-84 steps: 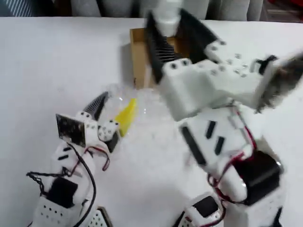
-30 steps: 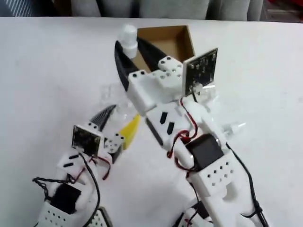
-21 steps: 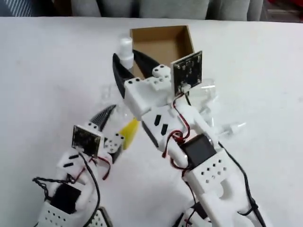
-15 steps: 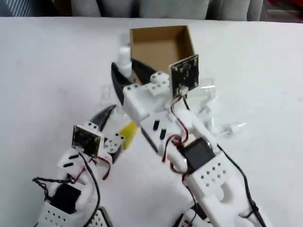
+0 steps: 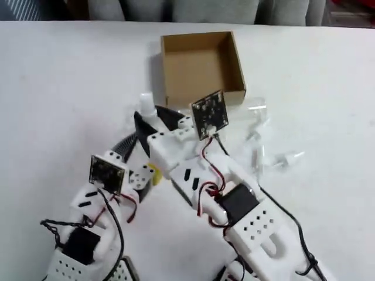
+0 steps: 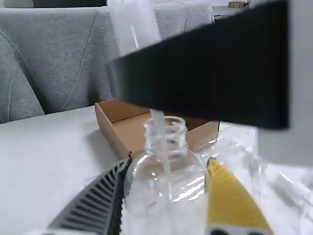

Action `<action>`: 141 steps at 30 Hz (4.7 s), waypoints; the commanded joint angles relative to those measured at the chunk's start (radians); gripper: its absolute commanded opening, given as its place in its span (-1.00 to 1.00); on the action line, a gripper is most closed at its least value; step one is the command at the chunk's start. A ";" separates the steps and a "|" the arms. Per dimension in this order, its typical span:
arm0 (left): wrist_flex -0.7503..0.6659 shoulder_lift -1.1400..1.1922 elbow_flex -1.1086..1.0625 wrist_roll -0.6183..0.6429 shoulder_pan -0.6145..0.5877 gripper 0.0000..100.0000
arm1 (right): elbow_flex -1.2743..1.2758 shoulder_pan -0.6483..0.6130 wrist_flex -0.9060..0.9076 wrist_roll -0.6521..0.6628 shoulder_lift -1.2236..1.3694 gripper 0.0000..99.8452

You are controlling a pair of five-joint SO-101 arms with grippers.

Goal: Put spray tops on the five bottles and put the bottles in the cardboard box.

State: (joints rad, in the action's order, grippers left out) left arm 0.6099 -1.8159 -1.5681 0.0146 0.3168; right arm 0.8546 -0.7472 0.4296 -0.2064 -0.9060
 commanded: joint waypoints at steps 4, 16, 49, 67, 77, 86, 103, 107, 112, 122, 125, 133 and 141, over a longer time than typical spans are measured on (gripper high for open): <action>-0.037 -0.012 0.005 -0.009 0.012 -0.96 | -0.064 -0.013 0.134 -0.008 -0.027 -0.86; -0.037 -0.012 0.005 -0.009 0.012 -0.96 | -0.356 -0.025 0.527 -0.006 -0.027 -0.36; -0.037 -0.012 -0.023 -0.009 0.021 -0.96 | -0.041 0.108 0.127 0.147 0.099 -0.97; -0.044 -0.012 -0.025 -0.011 0.013 -0.96 | -0.008 0.489 0.168 0.334 0.024 -0.97; -0.043 -0.012 -0.028 -0.011 0.012 -0.96 | -0.308 0.610 0.174 0.376 0.452 -0.97; -0.049 -0.012 -0.063 -0.011 0.013 -0.96 | -0.789 0.645 0.239 0.376 1.015 -0.90; -0.110 -0.012 -0.107 -0.011 0.012 -0.96 | -1.493 0.676 0.475 0.377 1.655 -0.70; -0.110 -0.012 -0.107 -0.011 0.012 -0.96 | -1.656 0.677 0.513 0.379 1.799 -0.77; -0.110 -0.012 -0.103 -0.011 0.004 -0.96 | -1.850 0.674 0.699 0.563 1.908 -0.94; -0.186 -0.012 -0.106 -0.003 -0.074 -0.96 | -2.131 0.670 1.109 0.686 1.972 -0.97; -0.186 -0.012 -0.106 -0.003 -0.074 -0.96 | -2.174 0.668 1.196 0.582 1.972 -0.97; -0.183 -0.012 -0.103 -0.003 -0.074 -0.96 | -2.191 0.667 1.288 0.582 1.983 -0.96; -0.184 -0.012 -0.103 -0.003 -0.074 -0.96 | -2.203 0.667 1.290 0.574 2.071 -0.52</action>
State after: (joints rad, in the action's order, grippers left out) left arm 0.4595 -1.8174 -1.6832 0.0146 0.2524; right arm -1.2996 -0.0721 1.6893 0.3844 1.1761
